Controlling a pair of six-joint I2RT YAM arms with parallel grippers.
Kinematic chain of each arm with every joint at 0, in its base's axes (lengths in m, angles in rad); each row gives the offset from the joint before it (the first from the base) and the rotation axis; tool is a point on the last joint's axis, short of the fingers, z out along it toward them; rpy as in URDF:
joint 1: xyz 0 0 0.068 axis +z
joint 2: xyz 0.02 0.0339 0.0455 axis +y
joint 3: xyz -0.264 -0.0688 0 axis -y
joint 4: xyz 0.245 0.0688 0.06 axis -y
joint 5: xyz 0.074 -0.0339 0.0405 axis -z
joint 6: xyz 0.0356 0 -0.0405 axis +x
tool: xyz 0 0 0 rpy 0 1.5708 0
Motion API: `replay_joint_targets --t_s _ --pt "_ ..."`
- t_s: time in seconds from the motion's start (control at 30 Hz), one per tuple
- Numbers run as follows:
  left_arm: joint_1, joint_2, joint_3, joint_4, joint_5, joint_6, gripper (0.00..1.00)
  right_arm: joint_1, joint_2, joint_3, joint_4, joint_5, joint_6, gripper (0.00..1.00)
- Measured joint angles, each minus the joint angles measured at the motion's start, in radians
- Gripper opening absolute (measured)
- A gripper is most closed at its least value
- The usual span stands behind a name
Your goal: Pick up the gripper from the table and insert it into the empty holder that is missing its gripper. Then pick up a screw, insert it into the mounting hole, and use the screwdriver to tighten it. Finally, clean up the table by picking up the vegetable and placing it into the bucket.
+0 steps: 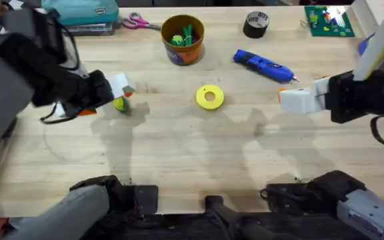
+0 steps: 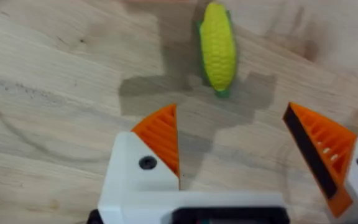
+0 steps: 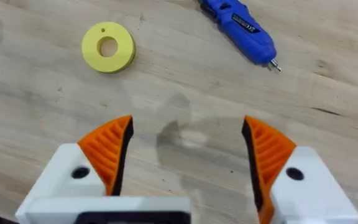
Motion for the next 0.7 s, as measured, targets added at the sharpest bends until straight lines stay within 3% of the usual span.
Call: replay_joint_targets --t_s 0.2,0.43,0.5,0.6,0.7 --pt "0.000 0.275 0.093 0.000 -0.019 -0.070 0.985 0.000 0.000 0.000 0.000 0.000 0.000 0.996" --pt "0.000 0.457 0.200 0.023 -0.053 -0.118 0.945 0.000 0.000 0.000 0.000 0.000 0.000 0.996" --pt "0.000 0.489 0.204 0.023 -0.056 -0.126 0.861 0.000 0.000 0.000 0.000 0.000 0.000 0.995" --pt "0.000 0.518 0.204 0.014 -0.056 -0.133 0.644 0.000 0.000 0.000 0.000 0.000 0.000 0.995" --pt "0.000 0.524 0.204 0.011 -0.056 -0.136 0.298 0.000 0.000 0.000 0.000 0.000 0.000 0.996"
